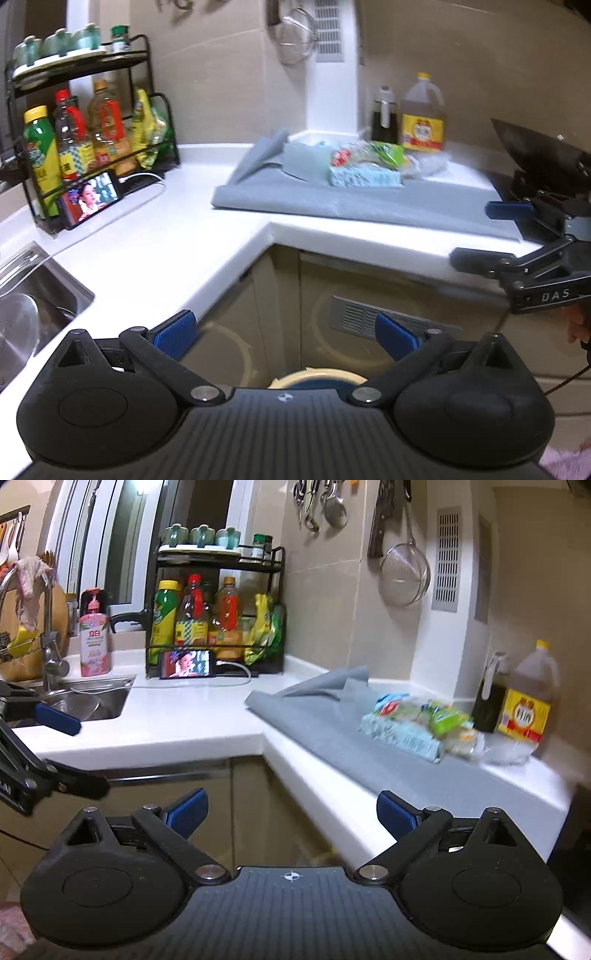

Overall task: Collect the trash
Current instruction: 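Raise both tools out of the cabinet back to the counter, then grasp the light blue printed box with the right tool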

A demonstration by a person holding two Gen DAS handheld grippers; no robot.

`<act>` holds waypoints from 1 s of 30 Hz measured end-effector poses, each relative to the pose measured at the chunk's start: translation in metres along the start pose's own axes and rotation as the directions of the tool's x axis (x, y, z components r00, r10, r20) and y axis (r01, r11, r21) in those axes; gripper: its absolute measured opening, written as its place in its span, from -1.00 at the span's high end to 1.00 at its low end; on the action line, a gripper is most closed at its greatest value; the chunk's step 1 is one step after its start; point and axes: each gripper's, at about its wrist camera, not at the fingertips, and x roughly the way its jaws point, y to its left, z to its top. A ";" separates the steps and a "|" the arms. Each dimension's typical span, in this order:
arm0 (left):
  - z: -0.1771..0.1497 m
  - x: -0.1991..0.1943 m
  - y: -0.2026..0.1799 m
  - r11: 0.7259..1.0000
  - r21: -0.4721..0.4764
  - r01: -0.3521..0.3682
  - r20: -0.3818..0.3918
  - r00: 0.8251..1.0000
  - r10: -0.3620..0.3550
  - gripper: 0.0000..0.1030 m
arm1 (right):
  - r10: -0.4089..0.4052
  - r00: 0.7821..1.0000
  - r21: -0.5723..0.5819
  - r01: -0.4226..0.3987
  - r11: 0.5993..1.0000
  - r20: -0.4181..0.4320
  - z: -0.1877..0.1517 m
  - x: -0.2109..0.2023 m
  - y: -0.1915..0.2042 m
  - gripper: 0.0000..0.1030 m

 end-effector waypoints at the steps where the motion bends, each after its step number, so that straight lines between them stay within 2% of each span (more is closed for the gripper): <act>1: 0.004 0.001 0.004 1.000 -0.014 -0.003 0.001 1.000 0.003 -1.00 | 0.000 1.000 0.000 0.000 1.000 0.002 0.004 0.003 -0.005 -0.91; 5: 0.020 0.007 0.019 0.998 -0.060 -0.023 0.010 1.000 0.023 -1.00 | -0.004 1.000 0.022 0.004 1.000 0.004 0.020 0.026 -0.029 -0.92; 9: 0.033 0.016 0.028 0.997 -0.061 -0.037 0.012 0.999 0.037 -1.00 | -0.012 1.000 0.081 0.013 0.997 -0.016 0.037 0.066 -0.062 -0.93; 12: 0.042 0.025 0.030 0.997 -0.050 -0.050 0.014 0.999 0.051 -1.00 | -0.023 0.998 0.103 0.029 0.994 -0.060 0.046 0.104 -0.084 -0.93; 19: 0.054 0.053 0.030 0.998 -0.053 -0.043 -0.021 0.999 0.041 -1.00 | -0.056 0.987 0.075 0.068 0.995 -0.149 0.053 0.192 -0.121 -0.93; 25: 0.055 0.066 0.025 0.998 -0.019 -0.051 -0.047 0.998 0.050 -1.00 | -0.067 0.969 0.254 0.128 0.959 -0.237 0.046 0.238 -0.167 -0.93; 28: 0.055 0.072 0.024 0.999 -0.018 -0.050 -0.057 0.997 0.049 -1.00 | -0.020 0.970 0.370 0.111 0.923 -0.243 0.038 0.243 -0.182 -0.94; 30: 0.055 0.076 0.023 0.999 -0.025 -0.045 -0.065 0.997 0.043 -1.00 | 0.031 0.975 0.368 0.053 0.928 -0.218 0.036 0.237 -0.179 -0.93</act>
